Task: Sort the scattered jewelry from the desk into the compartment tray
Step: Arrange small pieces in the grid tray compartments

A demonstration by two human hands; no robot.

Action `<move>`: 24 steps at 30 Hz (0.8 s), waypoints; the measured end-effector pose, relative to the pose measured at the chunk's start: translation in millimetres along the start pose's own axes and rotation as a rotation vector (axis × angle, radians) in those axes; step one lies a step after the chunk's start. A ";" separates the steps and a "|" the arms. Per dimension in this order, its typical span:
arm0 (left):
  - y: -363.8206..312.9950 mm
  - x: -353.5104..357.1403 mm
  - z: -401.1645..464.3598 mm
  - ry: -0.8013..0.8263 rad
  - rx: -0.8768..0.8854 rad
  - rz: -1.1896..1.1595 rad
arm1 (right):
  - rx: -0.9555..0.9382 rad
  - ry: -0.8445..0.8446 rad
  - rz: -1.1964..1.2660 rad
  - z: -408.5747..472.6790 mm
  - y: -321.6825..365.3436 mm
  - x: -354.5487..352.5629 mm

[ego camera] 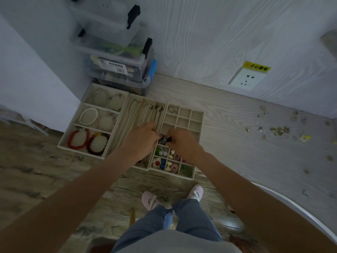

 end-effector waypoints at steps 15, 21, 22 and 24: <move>-0.8 -0.6 -1.2 0.020 0.011 0.043 | 0.115 -0.073 0.059 2.6 -4.9 -8.1; -0.4 -0.5 -2.3 0.041 0.002 0.061 | 0.105 -0.020 -0.047 6.6 1.8 -1.4; -0.4 -0.8 -2.8 0.037 0.000 0.066 | 0.103 -0.021 -0.044 6.5 2.7 -2.8; -0.1 -1.6 -3.8 0.029 -0.003 0.073 | 0.099 -0.030 -0.032 5.5 3.5 -6.8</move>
Point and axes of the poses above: each hand's wrist, its own z-axis towards the middle knuckle, its own x-axis out of the palm, y = z × x, the point moved 6 cm from there along z, towards the middle knuckle, and after that the axes turned 14 degrees about z, right-handed, at the moved point
